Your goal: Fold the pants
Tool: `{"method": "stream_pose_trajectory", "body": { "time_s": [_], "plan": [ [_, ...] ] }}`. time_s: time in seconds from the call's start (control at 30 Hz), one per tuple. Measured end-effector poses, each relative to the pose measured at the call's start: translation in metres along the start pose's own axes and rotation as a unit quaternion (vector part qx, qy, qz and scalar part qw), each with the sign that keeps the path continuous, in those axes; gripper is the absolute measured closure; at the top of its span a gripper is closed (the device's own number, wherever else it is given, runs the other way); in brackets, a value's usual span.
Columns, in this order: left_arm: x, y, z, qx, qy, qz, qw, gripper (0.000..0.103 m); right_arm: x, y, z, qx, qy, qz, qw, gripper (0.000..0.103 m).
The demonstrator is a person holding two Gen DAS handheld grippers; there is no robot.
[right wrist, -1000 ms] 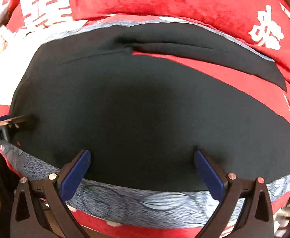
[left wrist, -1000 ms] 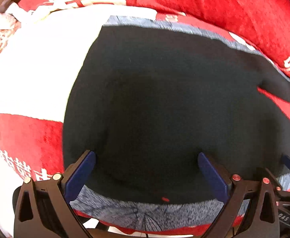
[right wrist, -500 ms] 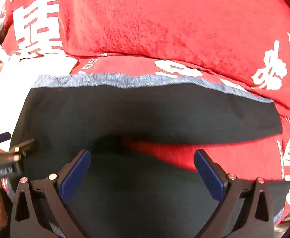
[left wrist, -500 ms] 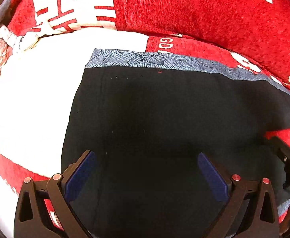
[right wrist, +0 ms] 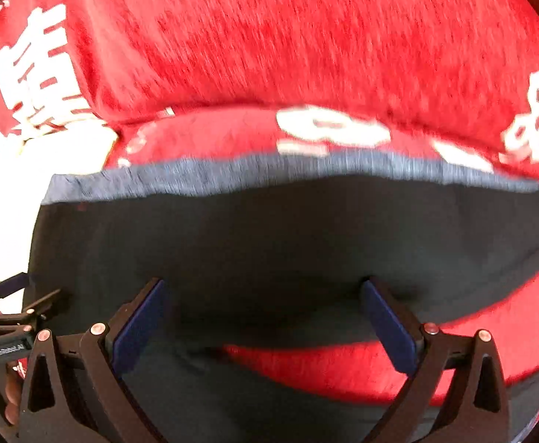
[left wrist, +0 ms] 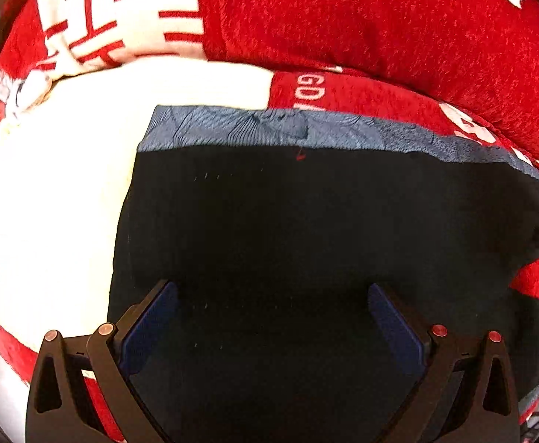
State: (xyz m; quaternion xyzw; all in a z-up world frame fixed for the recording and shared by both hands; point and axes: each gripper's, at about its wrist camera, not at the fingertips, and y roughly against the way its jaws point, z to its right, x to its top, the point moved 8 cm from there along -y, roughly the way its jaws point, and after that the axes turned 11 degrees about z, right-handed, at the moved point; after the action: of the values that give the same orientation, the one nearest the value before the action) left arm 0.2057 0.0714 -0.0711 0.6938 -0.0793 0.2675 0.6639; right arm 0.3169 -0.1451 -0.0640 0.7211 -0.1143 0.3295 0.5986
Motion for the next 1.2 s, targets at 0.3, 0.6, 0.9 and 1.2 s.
{"method": "stream_pose_trajectory", "body": {
  "time_s": [0.3, 0.6, 0.9, 1.2],
  "plan": [
    [0.007, -0.013, 0.007, -0.005, -0.015, -0.003, 0.9999, 0.0, 0.042, -0.052, -0.045, 0.126, 0.153, -0.036, 0.98, 0.0],
    [0.01, -0.022, 0.01, 0.002, -0.026, -0.005, 0.9997, 0.0, 0.029, -0.093, -0.092, 0.203, 0.268, -0.106, 0.936, 0.0],
    [0.017, -0.027, 0.011, -0.006, -0.02, -0.005, 0.9998, 0.0, 0.021, -0.113, -0.117, 0.22, 0.292, -0.126, 0.922, 0.006],
    [0.022, -0.017, 0.001, -0.037, 0.012, -0.01, 0.9992, 0.0, 0.012, -0.075, -0.143, 0.232, 0.336, -0.101, 0.907, 0.087]
  ]
}}
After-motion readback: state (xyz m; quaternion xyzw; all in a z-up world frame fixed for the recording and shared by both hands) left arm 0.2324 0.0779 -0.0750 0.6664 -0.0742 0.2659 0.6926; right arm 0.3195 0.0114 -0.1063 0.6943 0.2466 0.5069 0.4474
